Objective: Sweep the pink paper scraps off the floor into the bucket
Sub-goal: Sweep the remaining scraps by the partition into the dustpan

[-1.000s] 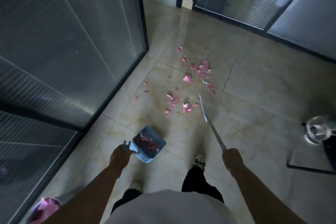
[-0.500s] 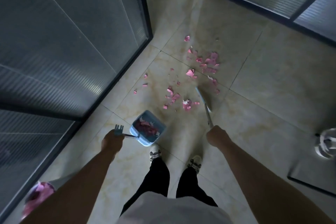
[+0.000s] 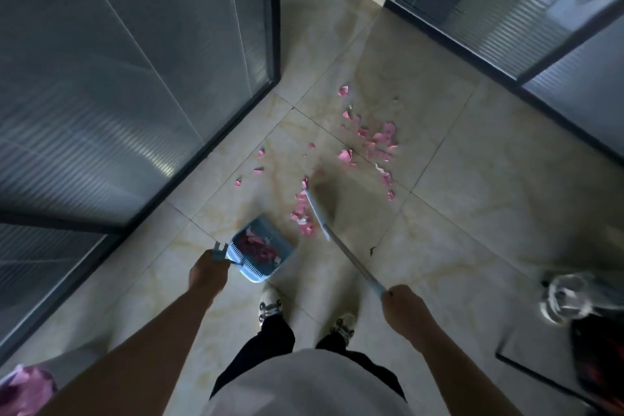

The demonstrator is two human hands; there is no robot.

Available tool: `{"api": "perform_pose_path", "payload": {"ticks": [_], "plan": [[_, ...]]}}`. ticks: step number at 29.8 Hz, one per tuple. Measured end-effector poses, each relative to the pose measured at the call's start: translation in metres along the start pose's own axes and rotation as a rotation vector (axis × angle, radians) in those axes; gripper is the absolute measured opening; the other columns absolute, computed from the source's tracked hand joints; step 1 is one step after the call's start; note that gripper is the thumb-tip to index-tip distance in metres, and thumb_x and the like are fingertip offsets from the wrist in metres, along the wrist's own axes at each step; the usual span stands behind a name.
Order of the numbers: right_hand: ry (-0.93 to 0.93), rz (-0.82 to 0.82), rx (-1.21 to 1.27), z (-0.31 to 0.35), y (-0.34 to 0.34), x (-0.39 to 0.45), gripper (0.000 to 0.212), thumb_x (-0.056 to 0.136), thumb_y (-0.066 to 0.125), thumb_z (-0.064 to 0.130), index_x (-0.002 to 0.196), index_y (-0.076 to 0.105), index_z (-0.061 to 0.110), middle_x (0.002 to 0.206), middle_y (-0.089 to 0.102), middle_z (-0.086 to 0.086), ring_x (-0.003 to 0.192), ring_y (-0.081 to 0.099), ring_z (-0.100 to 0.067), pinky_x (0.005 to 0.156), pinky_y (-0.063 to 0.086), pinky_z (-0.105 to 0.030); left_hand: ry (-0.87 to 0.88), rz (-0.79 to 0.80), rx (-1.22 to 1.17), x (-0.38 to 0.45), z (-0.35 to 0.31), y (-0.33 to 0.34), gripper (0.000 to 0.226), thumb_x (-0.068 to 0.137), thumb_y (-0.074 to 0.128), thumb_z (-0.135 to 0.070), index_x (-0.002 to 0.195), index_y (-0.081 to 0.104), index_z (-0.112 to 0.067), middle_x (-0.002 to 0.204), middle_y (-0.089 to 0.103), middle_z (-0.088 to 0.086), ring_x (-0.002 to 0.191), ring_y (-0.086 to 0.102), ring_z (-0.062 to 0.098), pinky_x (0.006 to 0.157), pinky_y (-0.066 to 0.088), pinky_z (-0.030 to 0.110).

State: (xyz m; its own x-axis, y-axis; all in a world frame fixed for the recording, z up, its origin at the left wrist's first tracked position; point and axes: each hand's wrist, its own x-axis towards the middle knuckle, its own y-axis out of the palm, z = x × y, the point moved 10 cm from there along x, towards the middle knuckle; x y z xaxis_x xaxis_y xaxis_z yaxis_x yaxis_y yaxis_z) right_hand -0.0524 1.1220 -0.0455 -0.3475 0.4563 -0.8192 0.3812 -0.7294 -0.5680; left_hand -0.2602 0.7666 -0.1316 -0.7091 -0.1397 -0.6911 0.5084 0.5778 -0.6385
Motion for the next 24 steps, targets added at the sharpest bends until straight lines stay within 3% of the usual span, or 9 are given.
{"api": "perform_pose_path", "payload": {"ticks": [2, 4, 9, 13, 16, 18, 20, 22, 24], "plan": [[-0.068, -0.057, -0.165, 0.012, -0.016, -0.002, 0.032, 0.102, 0.033, 0.021, 0.112, 0.056, 0.001, 0.102, 0.059, -0.011, 0.075, 0.051, -0.019, 0.080, 0.049, -0.029, -0.014, 0.006, -0.014, 0.009, 0.002, -0.010, 0.038, 0.091, 0.057, -0.023, 0.125, 0.056, -0.006, 0.125, 0.062, 0.018, 0.111, 0.059, 0.036, 0.088, 0.044, 0.036], [-0.094, -0.110, -0.180, 0.018, -0.029, -0.001, 0.036, 0.103, 0.028, 0.021, 0.116, 0.054, 0.000, 0.113, 0.060, -0.009, 0.084, 0.056, -0.019, 0.077, 0.047, -0.023, -0.025, 0.029, -0.004, 0.011, 0.003, -0.012, 0.038, 0.091, 0.057, -0.024, 0.126, 0.054, -0.007, 0.126, 0.062, 0.017, 0.111, 0.059, 0.036, 0.090, 0.045, 0.036], [-0.104, -0.139, -0.059, 0.056, -0.071, 0.047, 0.032, 0.100, 0.038, 0.025, 0.100, 0.060, 0.002, 0.085, 0.059, -0.006, 0.074, 0.057, -0.022, 0.065, 0.044, -0.029, -0.056, 0.034, -0.051, 0.013, -0.005, -0.019, 0.037, 0.092, 0.058, -0.022, 0.126, 0.054, -0.008, 0.124, 0.062, 0.016, 0.109, 0.060, 0.034, 0.088, 0.044, 0.036], [-0.147, -0.125, -0.026, 0.107, -0.109, 0.109, 0.037, 0.099, 0.041, 0.022, 0.117, 0.058, -0.005, 0.112, 0.062, -0.021, 0.103, 0.061, -0.033, 0.072, 0.042, -0.031, -0.098, 0.013, -0.083, 0.010, -0.005, -0.021, 0.035, 0.092, 0.059, -0.022, 0.125, 0.056, -0.010, 0.126, 0.062, 0.014, 0.110, 0.060, 0.032, 0.089, 0.044, 0.035], [-0.142, -0.149, 0.025, 0.144, -0.143, 0.150, 0.039, 0.096, 0.045, 0.027, 0.117, 0.057, -0.002, 0.114, 0.063, -0.023, 0.097, 0.062, -0.034, 0.070, 0.043, -0.033, -0.171, -0.039, -0.214, 0.005, 0.003, -0.022, 0.027, 0.088, 0.062, -0.020, 0.114, 0.061, -0.012, 0.113, 0.067, 0.018, 0.101, 0.063, 0.037, 0.081, 0.050, 0.040], [-0.171, -0.129, 0.024, 0.167, -0.160, 0.171, 0.037, 0.095, 0.045, 0.026, 0.116, 0.056, -0.003, 0.114, 0.061, -0.024, 0.098, 0.062, -0.035, 0.072, 0.042, -0.032, -0.198, -0.057, -0.251, -0.002, 0.006, -0.020, 0.026, 0.089, 0.061, -0.019, 0.114, 0.062, -0.012, 0.113, 0.067, 0.018, 0.099, 0.064, 0.036, 0.074, 0.048, 0.036], [-0.205, -0.116, -0.008, 0.185, -0.173, 0.183, 0.034, 0.092, 0.046, 0.032, 0.105, 0.059, 0.003, 0.096, 0.060, -0.022, 0.079, 0.062, -0.028, 0.062, 0.037, -0.026, -0.207, -0.073, -0.250, -0.006, 0.010, -0.019, 0.024, 0.088, 0.061, -0.019, 0.112, 0.063, -0.014, 0.104, 0.069, 0.016, 0.086, 0.063, 0.032, 0.066, 0.043, 0.032], [-0.217, -0.109, -0.025, 0.189, -0.180, 0.192, 0.029, 0.093, 0.046, 0.035, 0.090, 0.059, 0.009, 0.076, 0.055, -0.013, 0.057, 0.046, -0.017, 0.053, 0.030, -0.021, -0.230, -0.089, -0.271, -0.012, 0.014, -0.018, 0.022, 0.088, 0.062, -0.020, 0.109, 0.063, -0.016, 0.092, 0.068, 0.013, 0.076, 0.059, 0.029, 0.060, 0.041, 0.030], [-0.219, -0.090, -0.064, 0.186, -0.176, 0.196, 0.029, 0.099, 0.045, 0.028, 0.100, 0.059, 0.003, 0.091, 0.059, -0.020, 0.073, 0.054, -0.023, 0.064, 0.042, -0.027, -0.245, -0.101, -0.289, -0.014, 0.019, -0.017, 0.023, 0.088, 0.062, -0.019, 0.111, 0.062, -0.017, 0.089, 0.067, 0.012, 0.074, 0.059, 0.027, 0.058, 0.040, 0.030]]}}
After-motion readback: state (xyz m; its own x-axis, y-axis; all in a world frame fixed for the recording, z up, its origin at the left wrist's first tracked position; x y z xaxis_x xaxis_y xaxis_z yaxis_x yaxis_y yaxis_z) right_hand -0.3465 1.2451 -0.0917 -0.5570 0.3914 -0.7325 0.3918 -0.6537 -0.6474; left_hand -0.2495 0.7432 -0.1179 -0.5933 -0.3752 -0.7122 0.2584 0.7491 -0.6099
